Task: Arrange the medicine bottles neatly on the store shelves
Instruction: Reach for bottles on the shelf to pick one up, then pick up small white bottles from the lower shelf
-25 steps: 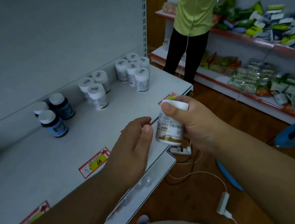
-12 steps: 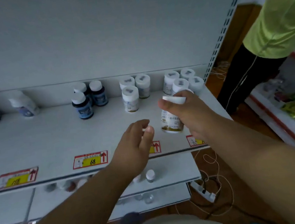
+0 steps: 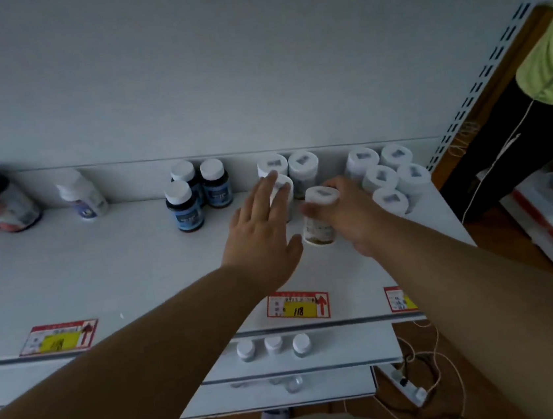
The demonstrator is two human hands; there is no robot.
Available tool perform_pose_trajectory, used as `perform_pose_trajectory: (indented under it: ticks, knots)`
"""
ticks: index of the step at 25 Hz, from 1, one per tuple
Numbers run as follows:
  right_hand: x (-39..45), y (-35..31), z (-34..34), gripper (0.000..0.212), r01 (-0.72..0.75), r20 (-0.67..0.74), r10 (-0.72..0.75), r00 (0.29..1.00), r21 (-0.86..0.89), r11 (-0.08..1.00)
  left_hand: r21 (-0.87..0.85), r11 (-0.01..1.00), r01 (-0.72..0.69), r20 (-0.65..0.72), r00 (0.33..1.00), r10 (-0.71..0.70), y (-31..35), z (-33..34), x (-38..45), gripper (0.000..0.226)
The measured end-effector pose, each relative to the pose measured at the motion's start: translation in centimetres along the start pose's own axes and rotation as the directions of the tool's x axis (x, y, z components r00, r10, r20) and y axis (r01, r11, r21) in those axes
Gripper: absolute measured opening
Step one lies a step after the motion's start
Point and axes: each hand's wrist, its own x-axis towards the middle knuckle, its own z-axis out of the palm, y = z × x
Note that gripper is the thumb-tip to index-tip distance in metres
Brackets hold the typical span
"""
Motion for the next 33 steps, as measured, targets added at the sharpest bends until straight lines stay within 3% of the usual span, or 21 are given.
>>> perform_pose_trajectory:
  ticks: [3, 8, 15, 18, 22, 25, 28, 31, 33]
  knots:
    - [1.0, 0.5, 0.2, 0.060, 0.030, -0.067, -0.035, 0.997, -0.075, 0.997, 0.078, 0.993, -0.094, 0.107, 0.991, 0.086, -1.1, 0.3, 1.4, 0.081]
    - [1.3, 2.1, 0.6, 0.070, 0.069, -0.082, -0.105, 0.991, -0.359, 0.931, 0.122, 0.986, -0.117, 0.202, 0.975, 0.091, -1.8, 0.1, 2.0, 0.082]
    - [2.7, 1.1, 1.9, 0.060, 0.079, -0.156, -0.147, 0.977, -0.374, 0.924, 0.121, 0.983, -0.137, 0.186, 0.976, 0.113, -1.6, -0.3, 2.3, 0.080]
    - [2.5, 0.8, 2.2, 0.067, 0.068, -0.171, -0.145, 0.975, -0.390, 0.918, 0.131, 0.981, -0.142, 0.190, 0.975, 0.115, -1.6, -0.4, 2.3, 0.081]
    - [-0.2, 0.6, 1.8, 0.097, 0.081, -0.218, -0.193, 0.957, -0.439, 0.895, 0.074, 0.994, -0.086, 0.085, 0.993, 0.079, -0.7, -1.7, 1.0, 0.079]
    - [-4.1, 0.4, 2.1, 0.078, 0.329, -0.256, -0.457, 0.852, -0.419, 0.846, 0.022, 0.999, 0.023, -0.061, 0.998, -0.022, 0.5, -2.7, -2.2, 0.071]
    - [-7.5, 0.0, 2.9, 0.059, 0.523, -0.154, -0.615, 0.774, -0.394, 0.756, -0.008, 0.984, 0.176, -0.079, 0.981, -0.176, 1.3, -3.1, -7.3, 0.064]
    - [-10.8, -1.6, 4.3, 0.036, 0.595, 0.030, -0.622, 0.783, -0.327, 0.734, -0.069, 0.952, 0.299, -0.147, 0.941, -0.306, 0.5, -3.7, -12.9, 0.058]
    - [-13.1, -3.2, 5.8, 0.027, 0.651, 0.132, -0.645, 0.753, -0.298, 0.699, -0.104, 0.924, 0.369, -0.161, 0.910, -0.382, -1.1, -4.7, -16.6, 0.052]
